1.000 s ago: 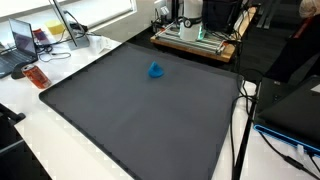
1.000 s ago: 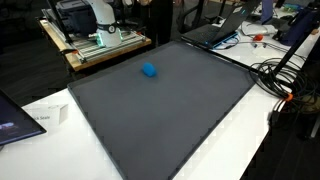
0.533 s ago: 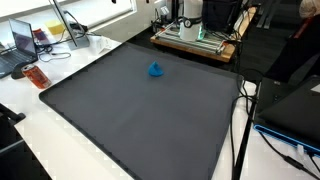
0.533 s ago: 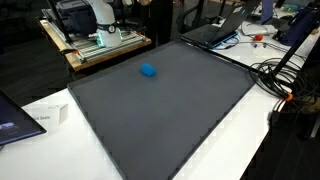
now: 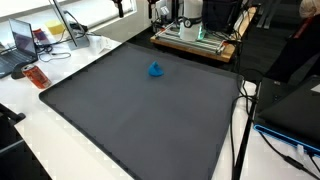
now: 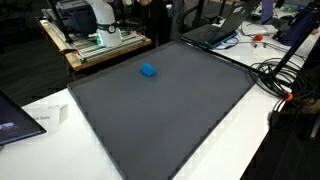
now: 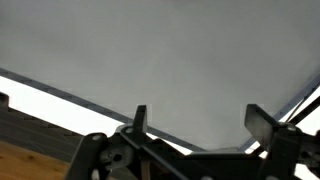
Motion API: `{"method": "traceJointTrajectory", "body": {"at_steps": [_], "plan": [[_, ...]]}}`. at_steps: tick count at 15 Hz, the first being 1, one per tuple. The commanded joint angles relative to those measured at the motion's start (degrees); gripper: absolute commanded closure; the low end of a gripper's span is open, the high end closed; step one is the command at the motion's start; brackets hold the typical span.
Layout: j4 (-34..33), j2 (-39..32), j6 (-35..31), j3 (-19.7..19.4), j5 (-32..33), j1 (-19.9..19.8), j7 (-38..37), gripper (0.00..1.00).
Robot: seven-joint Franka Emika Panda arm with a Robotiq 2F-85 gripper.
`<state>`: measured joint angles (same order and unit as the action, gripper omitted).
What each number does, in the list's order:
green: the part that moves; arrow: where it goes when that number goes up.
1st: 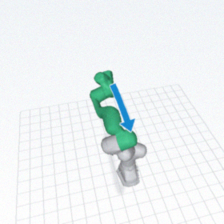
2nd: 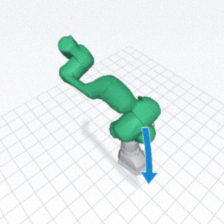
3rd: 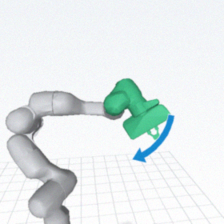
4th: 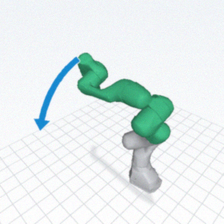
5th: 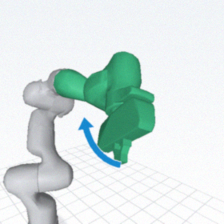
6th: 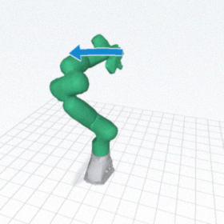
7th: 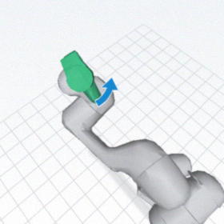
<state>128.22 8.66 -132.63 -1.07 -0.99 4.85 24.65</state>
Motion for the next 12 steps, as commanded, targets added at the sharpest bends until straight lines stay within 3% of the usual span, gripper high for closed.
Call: {"method": "traceJointTrajectory", "body": {"at_steps": [1, 5, 12], "plan": [[-3.7, -2.4, 8.2, 2.0, 3.9, -0.8, -9.0, 0.00], [-6.2, -4.9, 13.2, 3.3, 6.6, -0.7, -18.2, 0.00], [-4.4, -6.6, 12.2, 5.2, 15.7, -0.2, -35.6, 0.00]]}}
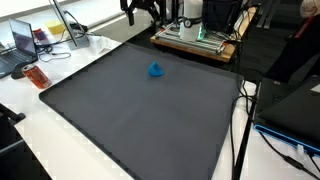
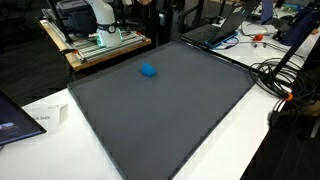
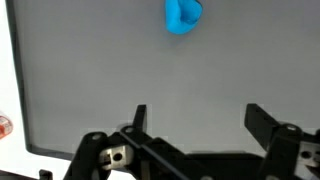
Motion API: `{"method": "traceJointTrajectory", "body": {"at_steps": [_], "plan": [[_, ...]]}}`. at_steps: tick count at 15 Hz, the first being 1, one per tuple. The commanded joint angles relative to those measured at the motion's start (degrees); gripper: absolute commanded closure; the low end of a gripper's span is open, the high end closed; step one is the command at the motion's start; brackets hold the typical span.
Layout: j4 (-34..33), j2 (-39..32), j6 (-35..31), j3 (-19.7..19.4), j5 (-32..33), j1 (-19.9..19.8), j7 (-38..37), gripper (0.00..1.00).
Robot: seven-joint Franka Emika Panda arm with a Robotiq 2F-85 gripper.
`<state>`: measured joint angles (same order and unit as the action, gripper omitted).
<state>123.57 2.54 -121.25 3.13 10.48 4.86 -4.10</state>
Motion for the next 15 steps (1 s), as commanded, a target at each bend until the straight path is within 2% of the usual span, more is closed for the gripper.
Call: {"method": "traceJointTrajectory", "body": {"at_steps": [1, 7, 15], "plan": [[0.6, -0.7, 0.7, 1.2, 5.4, -0.2, -9.3, 0.00], [1.4, -2.7, 3.1, 2.1, 11.7, 0.5, -23.4, 0.00], [0.3, -7.2, 9.1, 2.3, 13.8, 2.0, -39.7, 0.00]]}}
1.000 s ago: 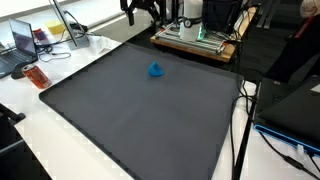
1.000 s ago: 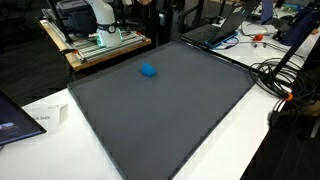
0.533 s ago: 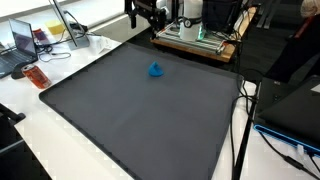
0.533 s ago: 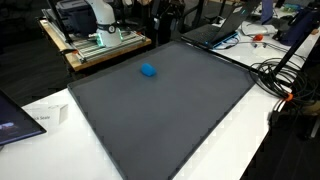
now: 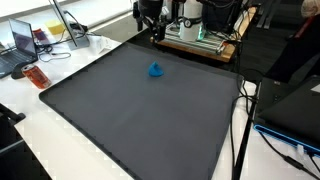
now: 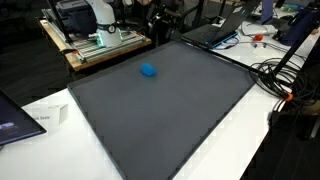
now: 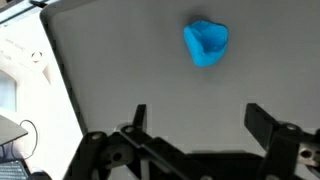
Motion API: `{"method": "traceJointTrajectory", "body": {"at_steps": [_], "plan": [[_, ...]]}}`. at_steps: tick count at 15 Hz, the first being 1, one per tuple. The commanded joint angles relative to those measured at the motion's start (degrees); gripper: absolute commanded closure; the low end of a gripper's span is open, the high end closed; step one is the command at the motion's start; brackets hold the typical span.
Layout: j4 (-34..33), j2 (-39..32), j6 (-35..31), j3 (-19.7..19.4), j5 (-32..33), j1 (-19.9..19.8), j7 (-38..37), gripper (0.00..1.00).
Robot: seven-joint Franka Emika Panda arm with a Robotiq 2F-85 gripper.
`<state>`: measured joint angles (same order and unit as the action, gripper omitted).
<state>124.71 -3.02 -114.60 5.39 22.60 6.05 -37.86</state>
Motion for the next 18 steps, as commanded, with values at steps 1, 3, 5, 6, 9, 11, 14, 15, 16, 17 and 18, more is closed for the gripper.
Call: {"method": "traceJointTrajectory", "body": {"at_steps": [1, 3, 5, 6, 9, 11, 14, 15, 16, 17, 18], "plan": [[-0.8, -2.1, 2.8, 0.0, 2.1, 1.1, -7.9, 0.00], [-0.6, -3.2, 3.1, -0.1, 2.7, 1.6, -11.5, 0.00], [-0.3, -4.3, 2.4, -0.3, 4.6, 2.1, -15.1, 0.00], [-0.2, -5.0, 2.6, -0.3, 5.6, 2.4, -17.3, 0.00], [0.5, -6.3, 1.6, -0.2, 6.3, 3.4, -21.4, 0.00], [0.9, -6.9, 1.5, 0.1, 5.1, 4.2, -23.4, 0.00], [1.9, -7.1, 1.4, 0.5, 4.9, 5.7, -27.4, 0.00], [2.7, -6.8, 1.3, 0.8, 4.3, 6.2, -28.5, 0.00], [3.5, -6.4, 0.8, 1.0, 4.4, 6.5, -29.6, 0.00], [4.3, -6.1, 0.3, 1.2, 4.4, 6.7, -30.2, 0.00], [5.5, -5.4, -0.6, 1.4, 5.5, 7.2, -31.0, 0.00]]}}
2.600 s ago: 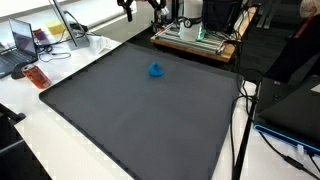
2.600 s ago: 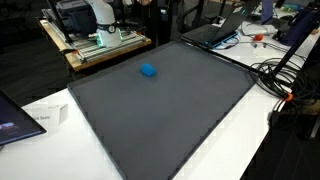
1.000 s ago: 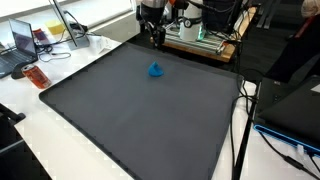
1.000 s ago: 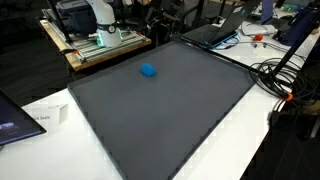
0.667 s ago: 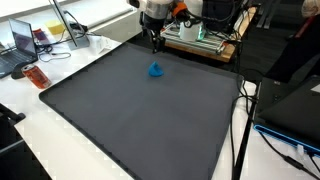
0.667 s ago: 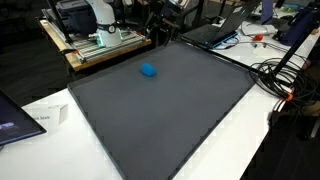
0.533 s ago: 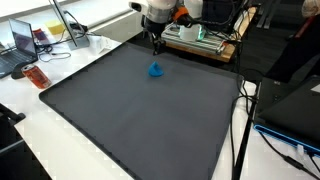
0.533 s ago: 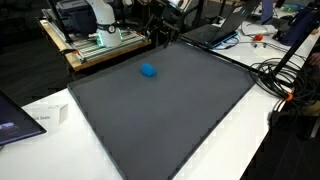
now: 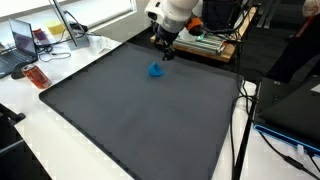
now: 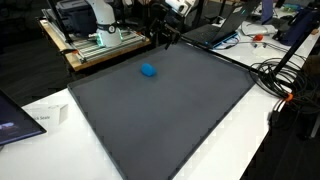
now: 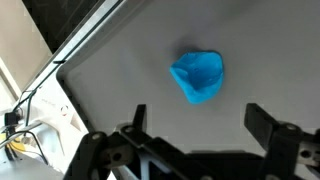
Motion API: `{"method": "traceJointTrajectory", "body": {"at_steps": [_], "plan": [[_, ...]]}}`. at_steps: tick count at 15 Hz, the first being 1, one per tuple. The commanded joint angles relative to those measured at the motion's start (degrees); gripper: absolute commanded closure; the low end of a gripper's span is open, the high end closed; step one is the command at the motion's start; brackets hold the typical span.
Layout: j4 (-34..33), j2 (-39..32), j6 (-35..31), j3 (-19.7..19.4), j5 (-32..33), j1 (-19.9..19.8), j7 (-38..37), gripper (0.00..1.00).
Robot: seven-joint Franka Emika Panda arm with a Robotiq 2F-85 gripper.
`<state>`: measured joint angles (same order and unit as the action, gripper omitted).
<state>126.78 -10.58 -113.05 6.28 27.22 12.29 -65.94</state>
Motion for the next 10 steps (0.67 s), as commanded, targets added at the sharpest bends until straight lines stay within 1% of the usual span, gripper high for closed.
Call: {"method": "traceJointTrajectory", "body": {"at_steps": [1, 5, 7, 10], "plan": [[4.6, 2.8, -3.3, 0.8, 0.4, 1.0, -2.7, 0.00], [8.9, 5.1, -7.7, 2.0, 1.0, 1.6, -2.4, 0.00], [11.0, 6.1, -10.6, 2.4, 0.8, 1.6, -2.0, 0.00], [14.1, 7.5, -15.4, 2.7, 2.5, 1.5, -3.3, 0.00]]}}
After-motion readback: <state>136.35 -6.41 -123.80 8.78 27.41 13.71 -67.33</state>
